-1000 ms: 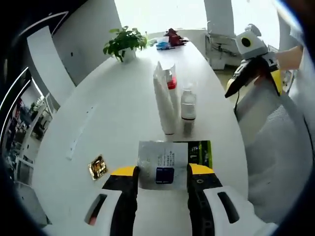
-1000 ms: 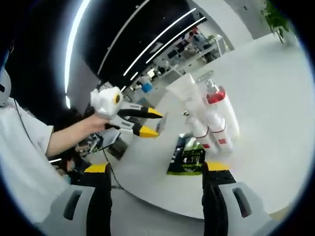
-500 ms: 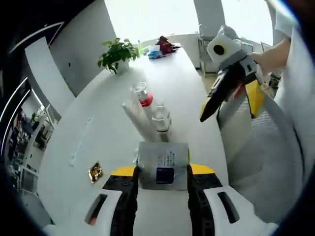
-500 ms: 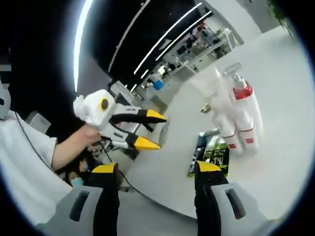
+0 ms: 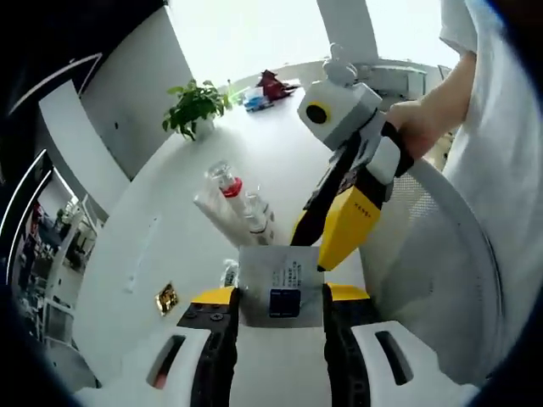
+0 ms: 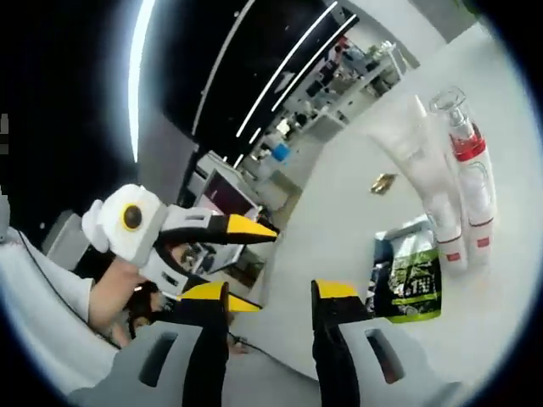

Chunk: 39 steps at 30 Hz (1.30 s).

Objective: Arrange the skincare products in the storage area until every visible bottle or jar stands upright without overlapping.

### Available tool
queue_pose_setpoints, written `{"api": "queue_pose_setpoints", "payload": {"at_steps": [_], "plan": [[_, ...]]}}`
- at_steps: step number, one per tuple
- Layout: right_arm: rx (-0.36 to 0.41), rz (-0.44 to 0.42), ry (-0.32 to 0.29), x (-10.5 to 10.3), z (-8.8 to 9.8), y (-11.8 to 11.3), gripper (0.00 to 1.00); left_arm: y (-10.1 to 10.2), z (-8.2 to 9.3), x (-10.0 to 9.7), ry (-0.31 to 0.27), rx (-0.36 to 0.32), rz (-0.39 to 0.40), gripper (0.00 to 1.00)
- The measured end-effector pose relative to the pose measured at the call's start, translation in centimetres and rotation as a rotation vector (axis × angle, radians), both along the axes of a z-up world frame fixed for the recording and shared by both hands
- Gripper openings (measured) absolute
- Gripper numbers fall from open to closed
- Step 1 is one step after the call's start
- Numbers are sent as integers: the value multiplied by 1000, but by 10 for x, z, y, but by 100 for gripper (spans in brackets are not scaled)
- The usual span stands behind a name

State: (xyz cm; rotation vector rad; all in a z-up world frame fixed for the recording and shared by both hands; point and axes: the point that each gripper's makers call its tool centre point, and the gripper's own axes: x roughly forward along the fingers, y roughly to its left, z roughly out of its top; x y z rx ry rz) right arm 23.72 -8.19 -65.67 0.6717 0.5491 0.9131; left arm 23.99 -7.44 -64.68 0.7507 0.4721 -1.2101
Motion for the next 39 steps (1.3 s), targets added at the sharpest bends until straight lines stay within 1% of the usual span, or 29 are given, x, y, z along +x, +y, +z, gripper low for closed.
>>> {"api": "queue_pose_setpoints", "payload": {"at_steps": [3,5,8,10,12,14,16,17,18,19,20,21,23,24,25,26,27,28,29,30,31,32,33,34,35,36,37,38,39], "plan": [[-6,31,0,-3,0,9,31,1,1,-4,5,-7,6,38],[-3,40,-6,-5,1,12,24,2,3,-7,4,-9,5,38],[10,44,-7,-9,4,15,10,0,8,-11,4,-17,4,38],[32,60,-10,-11,7,17,5,-1,7,-12,-5,-5,2,38],[21,62,-15,-12,7,16,5,-1,5,-12,-6,-3,5,38],[15,69,-16,-14,5,15,3,-1,2,-13,8,-17,25,38],[-8,50,-11,-12,0,9,1,-1,3,-14,19,-47,55,39],[-4,52,-15,-14,0,8,1,-1,4,-14,30,-67,76,41],[19,46,-15,-15,3,7,1,-1,5,-15,50,-92,89,44],[72,16,11,-13,8,5,1,0,7,-14,54,-124,112,47],[88,5,17,-13,9,3,1,3,6,-14,66,-136,130,51],[111,-4,16,-13,12,0,1,9,4,-13,96,-164,185,52],[117,-8,15,-14,14,-3,1,14,4,-13,161,-236,254,54],[129,-11,14,-15,17,-3,1,16,6,-14,216,-317,300,55],[149,-12,15,-16,20,-3,1,18,7,-15,237,-348,317,55],[169,-13,19,-17,23,-2,1,20,10,-16,299,-437,368,55],[188,-14,23,-17,26,-1,1,18,14,-18,332,-490,399,55],[209,-14,30,-18,29,0,1,20,16,-18,374,-559,451,53],[243,-10,43,-20,34,3,1,25,17,-18,400,-602,488,50],[277,-8,49,-20,39,5,1,28,18,-21,437,-664,516,47],[286,-7,50,-19,40,7,1,32,18,-21,450,-708,537,45],[290,0,47,-19,42,9,1,32,24,-27,487,-780,543,44],[297,4,45,-19,44,11,1,35,27,-29,513,-832,553,45],[312,6,48,-19,48,14,1,35,37,-33,567,-934,565,45],[323,7,49,-19,50,16,1,36,43,-35,598,-1001,567,45],[345,8,53,-19,54,18,1,37,51,-38,636,-1085,584,45],[354,7,57,-19,55,19,1,38,54,-40,654,-1128,594,43],[361,5,58,-19,56,19,1,37,56,-45,666,-1144,575,41],[372,2,59,-19,58,21,1,37,55,-46,651,-1146,591,39]]}}
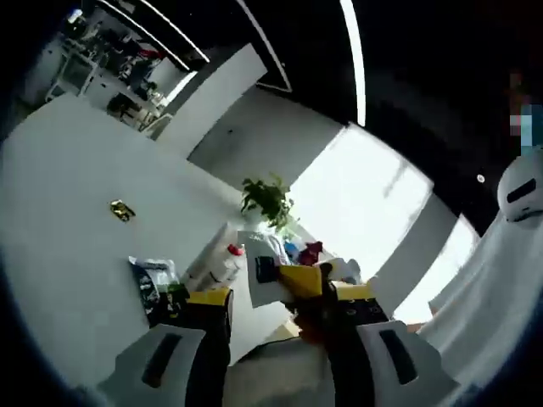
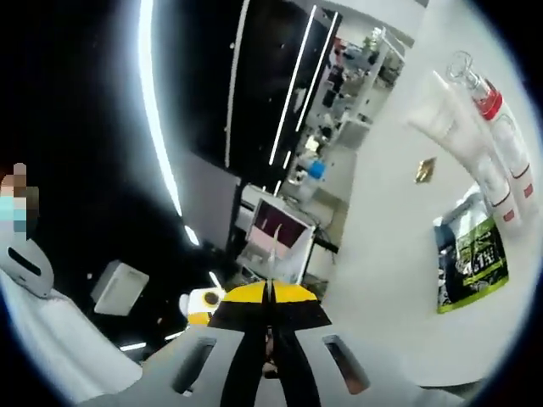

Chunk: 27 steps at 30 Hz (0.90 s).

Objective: Arrange the skincare products in the storage area until every visible bottle or jar stands upright without overlapping.

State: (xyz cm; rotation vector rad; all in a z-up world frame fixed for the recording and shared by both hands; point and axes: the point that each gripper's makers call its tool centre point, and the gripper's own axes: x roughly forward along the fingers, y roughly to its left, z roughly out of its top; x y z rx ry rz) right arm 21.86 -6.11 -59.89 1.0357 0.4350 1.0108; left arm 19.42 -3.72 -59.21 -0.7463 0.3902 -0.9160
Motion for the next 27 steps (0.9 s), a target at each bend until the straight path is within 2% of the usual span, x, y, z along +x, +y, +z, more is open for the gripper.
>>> {"api": "queue_pose_setpoints", "payload": {"at_steps": [3,5,7,9,11,14,18,21,23,27], "plan": [[3,4,-7,-2,0,5,1,-3,-13,-7,-1,79,12,35],[-11,24,4,-5,-7,10,1,-1,-20,-7,15,94,25,35],[-7,33,12,-7,-11,12,1,5,-16,-5,-4,51,65,26],[1,40,22,-9,-10,14,1,10,-9,-5,6,-18,94,18],[15,46,24,-10,-8,14,1,11,-13,-7,22,-17,96,15],[4,54,22,-9,-10,16,1,9,-18,-11,34,9,88,15],[24,59,43,-9,-11,18,1,5,-21,-13,65,-7,84,15],[25,69,48,-10,-12,20,1,2,-22,-14,77,-13,82,8],[19,74,47,-11,-12,21,1,2,-22,-14,76,-5,79,0],[9,78,48,-11,-14,21,1,10,-21,-11,92,-12,109,0]]}}
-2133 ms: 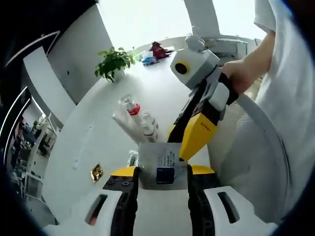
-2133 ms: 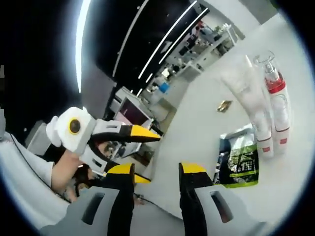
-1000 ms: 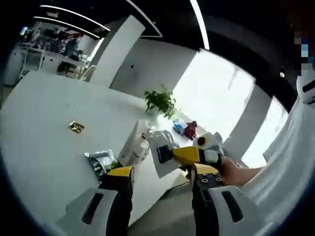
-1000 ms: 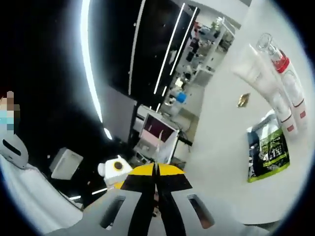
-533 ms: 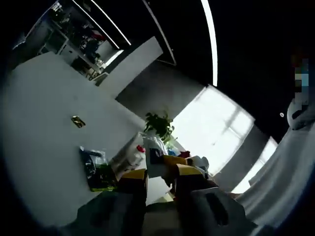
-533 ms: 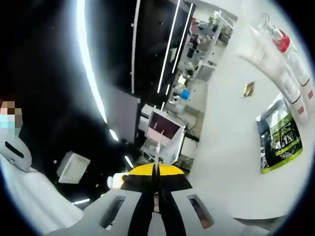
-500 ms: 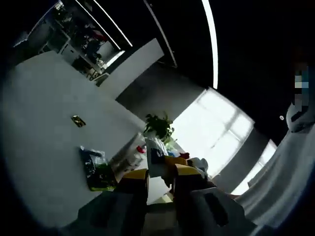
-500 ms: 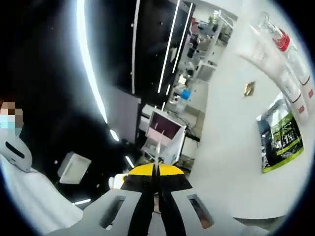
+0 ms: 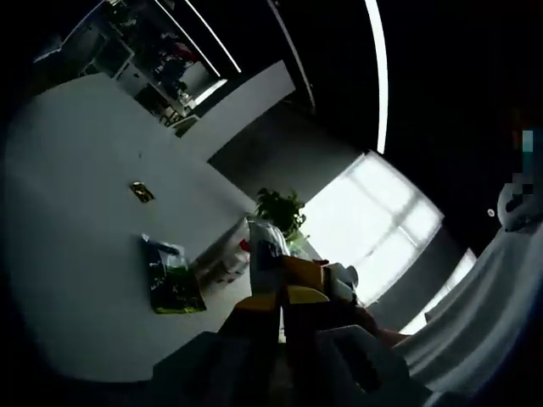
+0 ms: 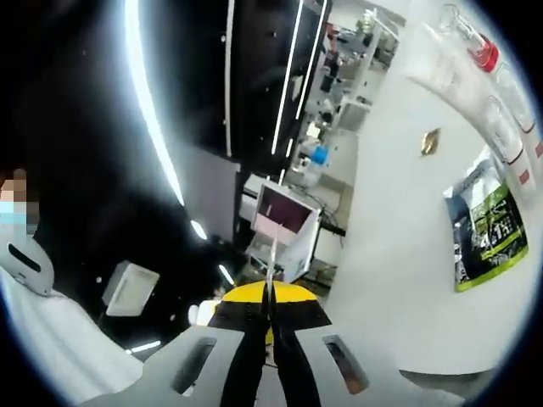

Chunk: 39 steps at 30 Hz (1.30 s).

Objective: Arrange the skincare products in the storage area until every visible bottle or jar stands upright without overlapping.

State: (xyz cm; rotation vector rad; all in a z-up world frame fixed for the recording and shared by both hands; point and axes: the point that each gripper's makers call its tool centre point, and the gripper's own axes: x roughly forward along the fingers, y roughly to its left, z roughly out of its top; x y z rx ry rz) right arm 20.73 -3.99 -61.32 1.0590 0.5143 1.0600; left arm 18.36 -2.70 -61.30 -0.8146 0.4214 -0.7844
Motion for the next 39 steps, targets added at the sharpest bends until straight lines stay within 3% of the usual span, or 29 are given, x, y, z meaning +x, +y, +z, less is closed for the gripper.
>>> {"api": "queue_pose_setpoints", "payload": {"at_steps": [7,10,17,20,25,34,39], "plan": [[20,-9,9,3,3,-3,1,4,1,0,13,1,-5,0],[26,-16,9,5,4,-4,1,2,5,2,25,-52,-8,18],[45,-20,16,6,6,-6,1,1,-8,4,58,-12,-1,27],[51,-8,19,5,6,-5,1,4,-2,6,59,-64,18,26],[57,15,31,1,5,-1,1,6,3,9,49,-87,24,21],[66,22,39,1,5,0,1,6,4,9,50,-107,29,0],[51,26,40,0,2,0,1,9,-2,10,61,-83,40,0]]}}
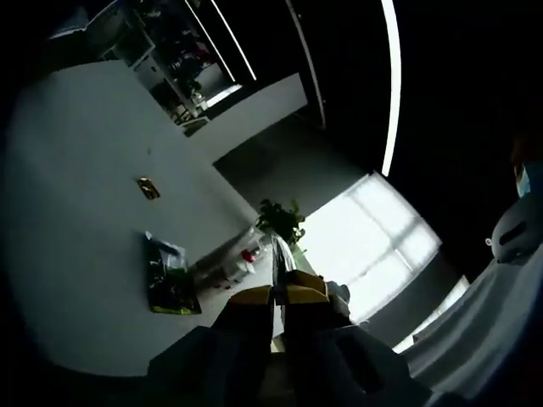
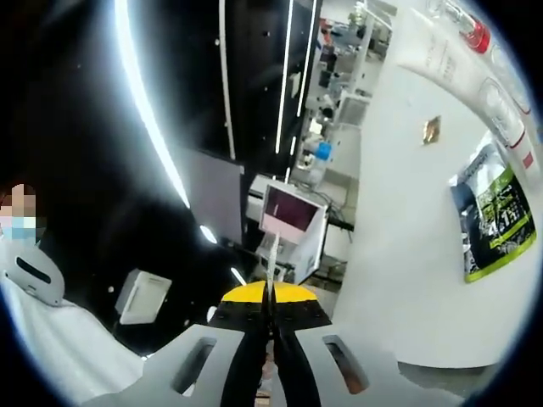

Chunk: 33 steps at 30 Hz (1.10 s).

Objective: Arrange the skincare products in the storage area until every visible bottle or jar stands upright without overlapping.

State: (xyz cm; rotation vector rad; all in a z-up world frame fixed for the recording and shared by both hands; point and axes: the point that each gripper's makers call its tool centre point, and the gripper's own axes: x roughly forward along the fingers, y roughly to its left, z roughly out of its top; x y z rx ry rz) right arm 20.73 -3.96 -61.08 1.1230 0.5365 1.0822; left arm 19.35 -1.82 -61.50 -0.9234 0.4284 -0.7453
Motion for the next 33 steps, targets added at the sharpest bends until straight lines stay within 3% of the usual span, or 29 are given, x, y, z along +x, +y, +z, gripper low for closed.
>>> {"api": "queue_pose_setpoints", "payload": {"at_steps": [13,23,26,33], "plan": [[-45,-18,-22,1,-5,-2,3,1,-4,2,26,-35,23,0],[-62,11,-39,-2,-7,4,8,7,-2,2,15,-47,41,0],[-52,16,-40,-3,-5,4,13,8,-2,3,17,-52,44,0],[-143,20,-67,-5,-15,6,46,9,-11,4,40,-45,49,0]]}}
